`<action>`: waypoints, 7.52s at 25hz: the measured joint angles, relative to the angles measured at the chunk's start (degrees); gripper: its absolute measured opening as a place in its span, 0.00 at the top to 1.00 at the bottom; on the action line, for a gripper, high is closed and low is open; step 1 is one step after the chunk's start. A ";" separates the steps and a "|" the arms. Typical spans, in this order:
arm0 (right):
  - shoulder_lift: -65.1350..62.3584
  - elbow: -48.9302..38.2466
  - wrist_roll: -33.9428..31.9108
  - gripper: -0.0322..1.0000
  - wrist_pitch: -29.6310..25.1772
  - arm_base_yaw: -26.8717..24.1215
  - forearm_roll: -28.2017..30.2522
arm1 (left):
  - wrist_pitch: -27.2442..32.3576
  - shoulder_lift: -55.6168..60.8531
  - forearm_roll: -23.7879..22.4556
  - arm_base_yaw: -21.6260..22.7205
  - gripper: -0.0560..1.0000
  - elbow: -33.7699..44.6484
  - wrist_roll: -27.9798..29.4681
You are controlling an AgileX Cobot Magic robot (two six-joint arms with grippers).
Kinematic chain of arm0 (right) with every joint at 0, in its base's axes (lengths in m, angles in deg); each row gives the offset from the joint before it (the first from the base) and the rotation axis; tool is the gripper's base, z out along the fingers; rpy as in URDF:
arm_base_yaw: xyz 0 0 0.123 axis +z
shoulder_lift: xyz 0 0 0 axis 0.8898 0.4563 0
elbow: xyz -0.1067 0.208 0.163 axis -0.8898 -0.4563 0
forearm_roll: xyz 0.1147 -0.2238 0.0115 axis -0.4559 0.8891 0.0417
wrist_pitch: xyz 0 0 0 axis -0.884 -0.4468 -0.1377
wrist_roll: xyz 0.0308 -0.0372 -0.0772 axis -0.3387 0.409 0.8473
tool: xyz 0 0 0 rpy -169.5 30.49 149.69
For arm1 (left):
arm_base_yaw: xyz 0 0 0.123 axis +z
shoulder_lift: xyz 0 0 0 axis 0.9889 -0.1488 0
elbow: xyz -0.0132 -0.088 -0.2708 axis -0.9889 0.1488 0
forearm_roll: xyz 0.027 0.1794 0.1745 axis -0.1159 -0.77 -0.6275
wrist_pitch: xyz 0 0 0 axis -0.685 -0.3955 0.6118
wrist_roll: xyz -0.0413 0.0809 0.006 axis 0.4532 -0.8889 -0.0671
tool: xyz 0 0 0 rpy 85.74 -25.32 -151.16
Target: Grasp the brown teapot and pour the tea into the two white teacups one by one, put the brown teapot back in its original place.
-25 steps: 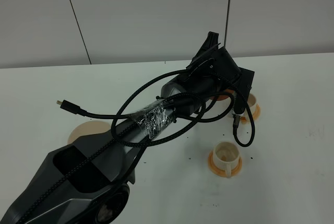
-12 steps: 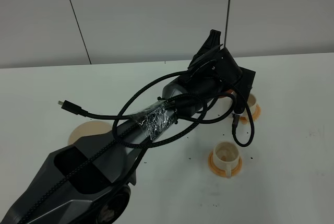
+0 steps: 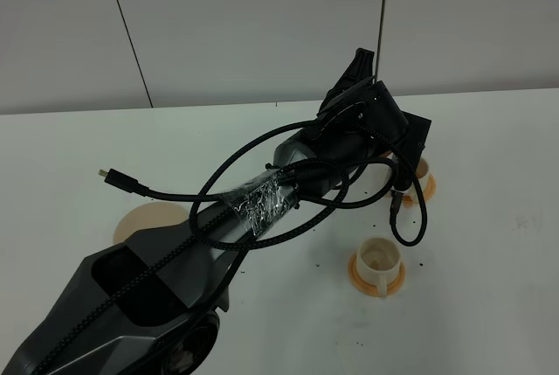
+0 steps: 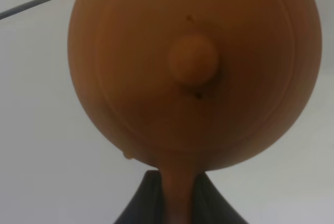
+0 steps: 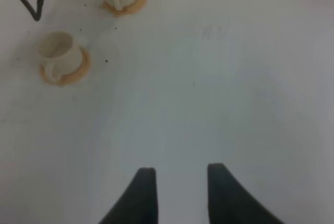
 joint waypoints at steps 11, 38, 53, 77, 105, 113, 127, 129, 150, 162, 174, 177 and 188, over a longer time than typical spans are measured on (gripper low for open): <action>0.00 0.00 0.00 0.74 0.00 0.00 0.00 | -0.07 0.00 -0.29 0.00 0.79 0.00 0.05; 0.00 0.00 0.00 0.74 0.00 0.00 0.00 | -0.09 0.00 -1.02 0.00 0.79 0.00 0.22; 0.00 0.00 0.00 0.74 0.00 0.00 0.00 | -0.09 0.00 -1.26 0.00 0.79 0.00 0.22; 0.00 0.00 0.00 0.74 0.00 0.00 0.00 | -0.49 0.00 -3.36 -0.48 0.79 0.00 1.62; 0.00 0.00 0.00 0.74 0.00 0.00 0.00 | -0.60 0.00 -3.79 -1.12 0.79 0.00 2.28; 0.00 0.00 0.00 0.74 0.00 0.00 0.00 | -0.60 0.00 -3.74 -1.12 0.79 0.00 2.32; 0.00 0.00 0.00 0.74 0.00 0.00 0.00 | -0.12 1.45 -2.19 -1.12 0.79 0.00 3.70; 0.00 0.00 0.00 0.74 0.00 0.00 0.00 | 0.65 2.16 -2.07 -1.12 0.79 0.00 4.12; 0.00 0.00 0.00 0.74 0.00 0.00 0.00 | 15.14 2.89 17.20 3.27 0.79 -0.09 8.30; 0.00 0.00 0.00 0.74 0.00 0.00 0.00 | 15.31 3.56 29.49 6.52 0.79 -10.32 11.27; 0.00 0.00 0.00 0.74 0.00 0.00 0.00 | 15.32 3.49 34.88 7.10 0.79 -10.39 13.77; 0.00 0.00 0.00 0.74 0.00 0.00 0.00 | 15.37 3.49 37.06 7.30 0.79 -10.39 14.28; 0.00 0.00 0.00 0.74 0.00 0.00 0.00 | 15.37 3.49 35.59 7.59 0.79 -10.39 15.70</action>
